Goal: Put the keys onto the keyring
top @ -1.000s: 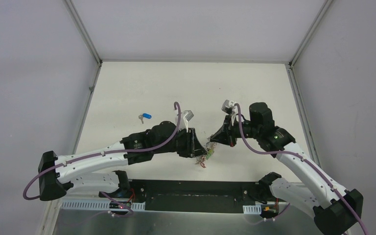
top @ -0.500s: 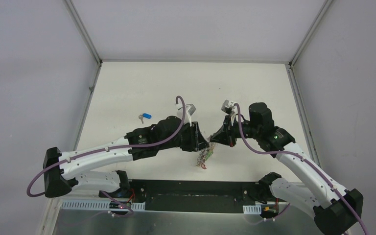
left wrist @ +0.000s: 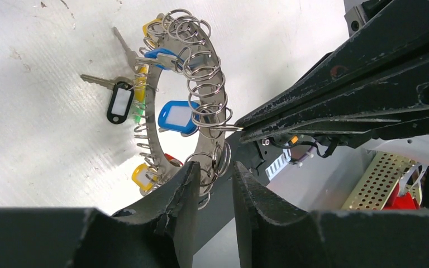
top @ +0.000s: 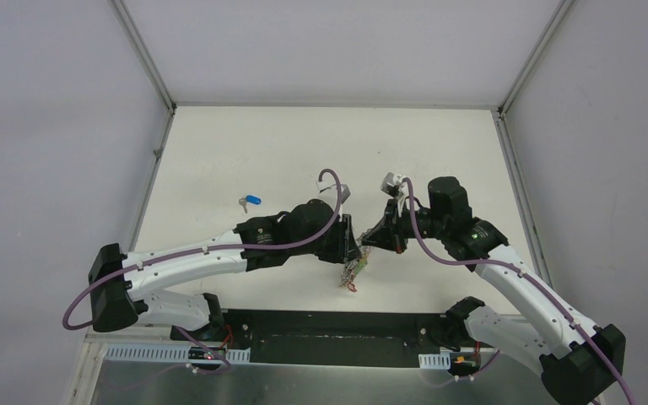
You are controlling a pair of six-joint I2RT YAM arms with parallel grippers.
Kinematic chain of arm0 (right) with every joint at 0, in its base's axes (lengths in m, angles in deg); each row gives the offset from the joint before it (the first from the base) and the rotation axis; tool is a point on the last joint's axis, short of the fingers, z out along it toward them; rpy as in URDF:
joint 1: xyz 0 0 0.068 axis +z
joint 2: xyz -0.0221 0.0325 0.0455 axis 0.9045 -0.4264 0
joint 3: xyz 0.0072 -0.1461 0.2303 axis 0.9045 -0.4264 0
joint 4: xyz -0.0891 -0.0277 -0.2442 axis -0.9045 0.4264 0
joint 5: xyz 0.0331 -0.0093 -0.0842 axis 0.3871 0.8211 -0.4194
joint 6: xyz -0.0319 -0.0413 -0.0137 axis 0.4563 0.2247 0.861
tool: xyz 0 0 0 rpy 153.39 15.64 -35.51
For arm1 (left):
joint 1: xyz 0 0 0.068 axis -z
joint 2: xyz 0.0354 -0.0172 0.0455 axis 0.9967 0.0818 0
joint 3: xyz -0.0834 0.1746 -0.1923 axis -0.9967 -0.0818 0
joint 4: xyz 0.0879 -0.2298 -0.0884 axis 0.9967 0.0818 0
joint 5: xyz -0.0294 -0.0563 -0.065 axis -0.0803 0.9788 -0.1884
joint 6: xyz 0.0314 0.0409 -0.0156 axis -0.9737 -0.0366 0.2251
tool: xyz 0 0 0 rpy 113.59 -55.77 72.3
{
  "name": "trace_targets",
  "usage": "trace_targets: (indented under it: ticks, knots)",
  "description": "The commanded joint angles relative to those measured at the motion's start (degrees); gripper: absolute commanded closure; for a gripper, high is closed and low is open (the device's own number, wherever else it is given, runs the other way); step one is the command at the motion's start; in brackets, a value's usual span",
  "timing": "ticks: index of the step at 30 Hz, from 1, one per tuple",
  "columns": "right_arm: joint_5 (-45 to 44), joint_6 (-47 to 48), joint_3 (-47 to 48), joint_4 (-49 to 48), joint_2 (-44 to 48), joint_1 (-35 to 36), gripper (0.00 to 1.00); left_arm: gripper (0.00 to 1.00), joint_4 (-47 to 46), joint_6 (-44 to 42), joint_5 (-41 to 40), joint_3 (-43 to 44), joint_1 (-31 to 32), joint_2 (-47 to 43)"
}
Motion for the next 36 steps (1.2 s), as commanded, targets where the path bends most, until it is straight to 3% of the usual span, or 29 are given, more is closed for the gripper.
trace_targets:
  ticks: [1, 12, 22, 27, 29, 31, 36]
  knots:
    - [0.5, -0.3, 1.7, -1.7, 0.5, 0.4, 1.00, 0.72, -1.4, -1.4, 0.5, 2.6, -0.2, 0.4]
    - [0.5, 0.3, 1.7, -1.1, 0.7, 0.4, 1.00, 1.00, -2.6, -2.3, -1.2, 2.0, -0.4, -0.9]
    - [0.8, 0.8, 1.4, -0.9, 0.8, 0.4, 0.98, 1.00, -3.0, 1.3, -1.6, 0.7, -1.1, -3.9]
    - [-3.7, -0.7, 1.6, -0.9, 2.0, 0.4, 0.57, 1.00, -3.3, 5.8, -2.3, 0.0, -1.7, -5.2]
    - [-6.4, -3.3, 1.3, -0.9, 3.3, 0.4, 0.45, 1.00, -4.3, 8.0, -2.2, -0.9, -2.1, -5.8]
    - [-9.1, -7.0, 0.7, -1.7, 4.5, 0.4, 0.39, 1.00, -5.8, 9.6, -1.9, -1.9, -2.3, -6.3]
    - [-17.3, -22.5, -0.4, -2.5, 7.6, 0.4, 0.36, 1.00, -10.0, 13.8, -2.5, -4.8, -2.5, -7.8]
